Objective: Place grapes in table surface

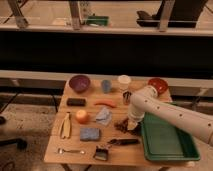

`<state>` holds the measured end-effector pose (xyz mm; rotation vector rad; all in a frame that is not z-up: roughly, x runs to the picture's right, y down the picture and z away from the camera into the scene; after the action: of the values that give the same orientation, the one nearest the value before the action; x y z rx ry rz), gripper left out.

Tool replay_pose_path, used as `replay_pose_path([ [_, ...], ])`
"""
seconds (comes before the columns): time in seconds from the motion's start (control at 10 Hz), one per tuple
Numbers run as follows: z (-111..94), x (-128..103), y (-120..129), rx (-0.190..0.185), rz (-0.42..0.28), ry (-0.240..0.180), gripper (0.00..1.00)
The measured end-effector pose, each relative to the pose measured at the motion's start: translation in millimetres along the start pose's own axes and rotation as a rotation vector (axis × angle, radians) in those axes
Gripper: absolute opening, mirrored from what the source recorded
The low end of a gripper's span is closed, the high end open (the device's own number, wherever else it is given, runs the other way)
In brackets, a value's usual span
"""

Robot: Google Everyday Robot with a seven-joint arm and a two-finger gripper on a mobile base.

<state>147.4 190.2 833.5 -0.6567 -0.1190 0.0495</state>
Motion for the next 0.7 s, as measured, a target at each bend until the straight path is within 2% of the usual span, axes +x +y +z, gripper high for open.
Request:
replay_pose_path([
  [0.3, -4, 1, 0, 0.007, -0.004, 0.004, 0.0],
  [0.4, -11, 1, 0, 0.025, -0.001, 0.004, 0.0],
  [0.7, -69, -10, -2, 0.107, 0.005, -0.016, 0.0],
])
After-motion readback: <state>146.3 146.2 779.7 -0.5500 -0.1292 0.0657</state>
